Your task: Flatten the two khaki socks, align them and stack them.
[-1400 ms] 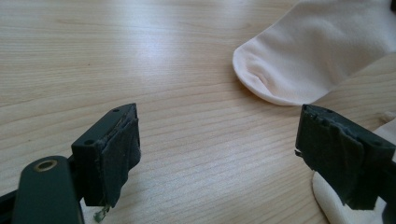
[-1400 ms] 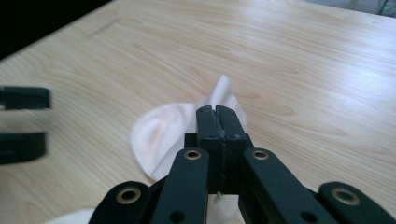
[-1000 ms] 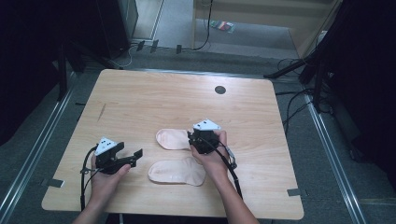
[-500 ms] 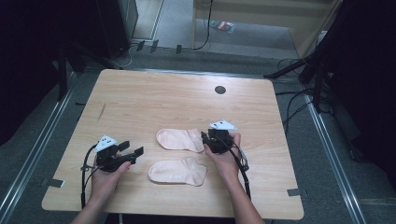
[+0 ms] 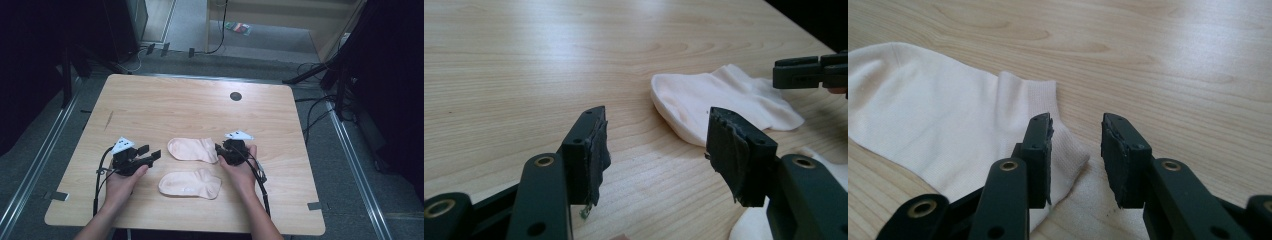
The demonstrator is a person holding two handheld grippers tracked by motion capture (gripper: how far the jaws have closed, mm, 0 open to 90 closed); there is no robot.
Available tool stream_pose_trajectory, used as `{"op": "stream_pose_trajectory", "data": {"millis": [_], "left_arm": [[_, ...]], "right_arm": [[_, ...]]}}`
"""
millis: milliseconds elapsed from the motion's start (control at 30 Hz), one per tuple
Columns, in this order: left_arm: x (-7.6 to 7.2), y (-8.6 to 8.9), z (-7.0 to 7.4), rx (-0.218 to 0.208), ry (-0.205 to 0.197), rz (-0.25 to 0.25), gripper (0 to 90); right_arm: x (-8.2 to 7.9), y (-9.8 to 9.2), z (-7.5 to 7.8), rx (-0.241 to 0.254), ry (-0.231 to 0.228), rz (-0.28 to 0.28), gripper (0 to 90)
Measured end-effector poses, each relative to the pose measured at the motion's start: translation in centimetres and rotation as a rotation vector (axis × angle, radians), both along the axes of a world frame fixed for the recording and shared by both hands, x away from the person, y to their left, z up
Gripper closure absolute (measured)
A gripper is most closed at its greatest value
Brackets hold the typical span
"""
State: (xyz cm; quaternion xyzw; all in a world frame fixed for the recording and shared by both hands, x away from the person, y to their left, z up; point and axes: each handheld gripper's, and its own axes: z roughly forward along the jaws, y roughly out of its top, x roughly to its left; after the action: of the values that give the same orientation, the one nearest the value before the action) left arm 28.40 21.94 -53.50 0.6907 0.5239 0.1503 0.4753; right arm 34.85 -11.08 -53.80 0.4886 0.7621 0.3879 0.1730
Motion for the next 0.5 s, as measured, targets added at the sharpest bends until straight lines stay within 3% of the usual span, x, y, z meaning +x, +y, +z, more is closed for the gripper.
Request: {"op": "stream_pose_trajectory", "data": {"millis": [167, 267, 500], "left_arm": [[0.9, -0.7, -0.2, 0.027, 0.019, -0.010, 44.2], [1.2, -1.2, -0.2, 0.061, 0.005, -0.004, 44.8], [2.1, -1.9, -0.1, 0.056, 0.014, -0.020, 47.7]], "right_arm": [[-0.2, 0.4, -0.3, -0.022, -0.009, 0.015, 66.0], [-0.3, 0.7, -0.5, -0.031, -0.005, 0.021, 66.9], [-0.5, 0.8, -0.9, -0.048, -0.017, 0.013, 71.4]]}}
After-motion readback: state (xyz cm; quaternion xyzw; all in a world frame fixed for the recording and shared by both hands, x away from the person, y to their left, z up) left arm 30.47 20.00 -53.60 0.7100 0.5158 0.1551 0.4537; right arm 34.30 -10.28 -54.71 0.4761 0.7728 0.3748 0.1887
